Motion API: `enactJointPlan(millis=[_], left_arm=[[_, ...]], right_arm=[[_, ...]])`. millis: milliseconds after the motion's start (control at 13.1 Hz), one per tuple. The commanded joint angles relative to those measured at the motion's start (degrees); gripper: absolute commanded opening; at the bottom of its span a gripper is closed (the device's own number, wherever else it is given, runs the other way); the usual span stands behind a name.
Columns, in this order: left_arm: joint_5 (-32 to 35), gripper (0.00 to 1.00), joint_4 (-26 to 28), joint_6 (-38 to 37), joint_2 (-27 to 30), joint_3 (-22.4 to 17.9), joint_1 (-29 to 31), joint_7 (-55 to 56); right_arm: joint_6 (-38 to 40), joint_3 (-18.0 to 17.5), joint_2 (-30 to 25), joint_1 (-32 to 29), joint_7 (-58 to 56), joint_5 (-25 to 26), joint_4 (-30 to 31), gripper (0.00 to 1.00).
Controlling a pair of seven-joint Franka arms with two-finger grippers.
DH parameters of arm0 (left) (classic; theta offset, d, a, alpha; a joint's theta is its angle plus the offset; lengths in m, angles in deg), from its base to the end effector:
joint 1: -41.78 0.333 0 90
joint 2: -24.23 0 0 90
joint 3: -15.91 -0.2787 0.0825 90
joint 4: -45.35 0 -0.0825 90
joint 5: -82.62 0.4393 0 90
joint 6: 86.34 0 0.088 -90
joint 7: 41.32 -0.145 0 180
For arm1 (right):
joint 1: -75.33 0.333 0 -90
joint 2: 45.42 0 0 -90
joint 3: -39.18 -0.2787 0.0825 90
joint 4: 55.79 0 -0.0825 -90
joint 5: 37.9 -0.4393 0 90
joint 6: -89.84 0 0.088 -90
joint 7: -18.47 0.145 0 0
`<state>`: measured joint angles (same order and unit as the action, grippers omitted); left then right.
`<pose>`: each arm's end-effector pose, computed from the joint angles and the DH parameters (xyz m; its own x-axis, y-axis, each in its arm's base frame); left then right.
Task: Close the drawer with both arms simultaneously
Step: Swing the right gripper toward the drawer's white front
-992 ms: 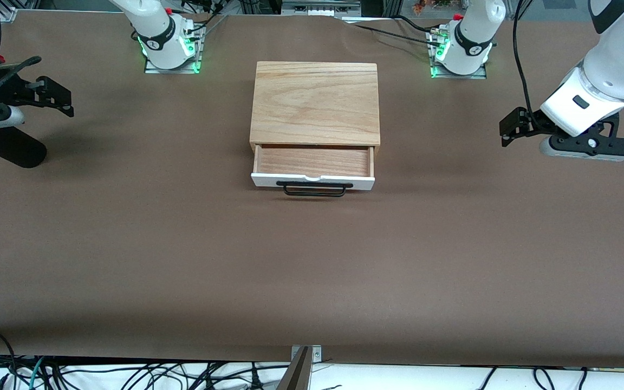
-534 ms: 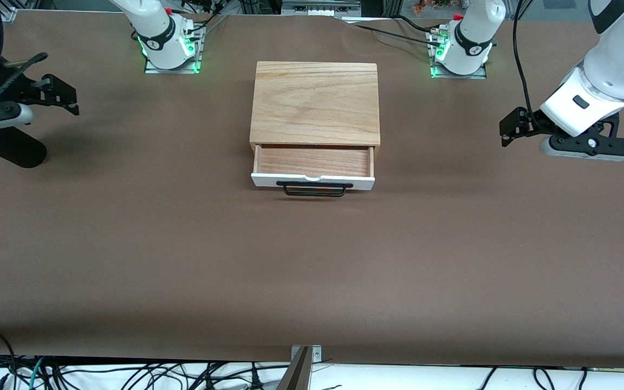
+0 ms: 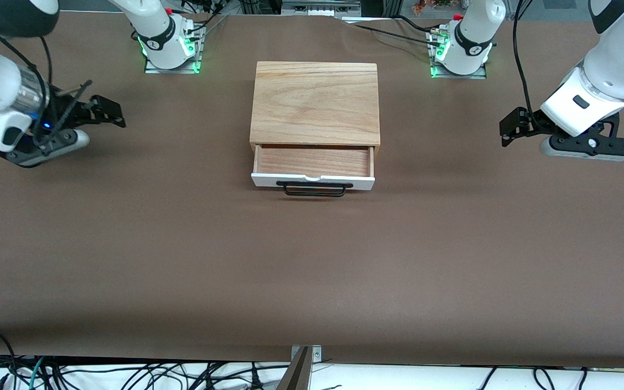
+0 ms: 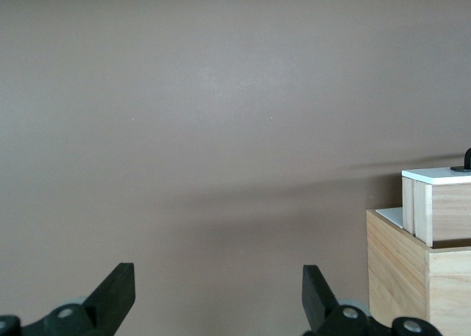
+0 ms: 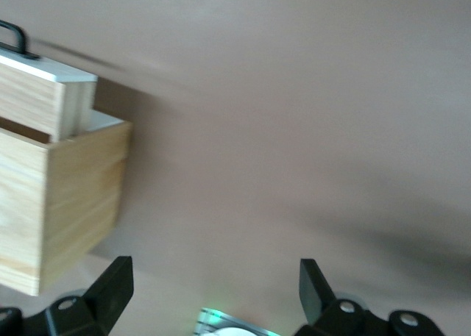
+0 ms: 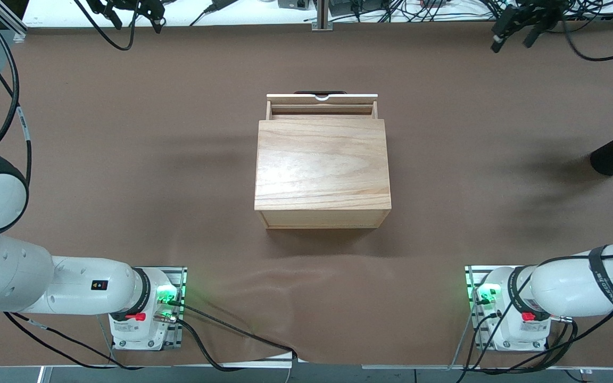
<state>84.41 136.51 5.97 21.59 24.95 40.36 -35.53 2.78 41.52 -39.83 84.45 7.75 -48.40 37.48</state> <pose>0.6139 -0.1074 0.5140 0.9963 -0.0827 -0.0229 -0.0833 -0.9962 -0.0264 0.6053 0.1000 0.4587 0.9377 0.3044 -0.1673 0.2676 -0.9402 -0.2109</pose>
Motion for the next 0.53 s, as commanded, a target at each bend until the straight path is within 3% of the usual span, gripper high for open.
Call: enactJointPlan(millis=[0, 305, 458], left_arm=[[-0.82, 1.00, -1.95, -1.26, -0.79, 0.11, 0.27, -0.34], [-0.82, 1.00, -1.95, -1.26, -0.79, 0.11, 0.27, -0.34], [-0.82, 1.00, -1.95, -1.35, -0.79, 0.11, 0.27, -0.34]], right_arm=[[0.23, -0.23, 3.71, 0.80, -0.88, -8.45, -2.21, 1.00], [-5.65, -1.20, 7.41, 0.81, -2.01, -25.06, 0.41, 1.00], [-9.86, -2.25, 8.29, 0.72, -5.61, -30.87, 2.87, 1.00]])
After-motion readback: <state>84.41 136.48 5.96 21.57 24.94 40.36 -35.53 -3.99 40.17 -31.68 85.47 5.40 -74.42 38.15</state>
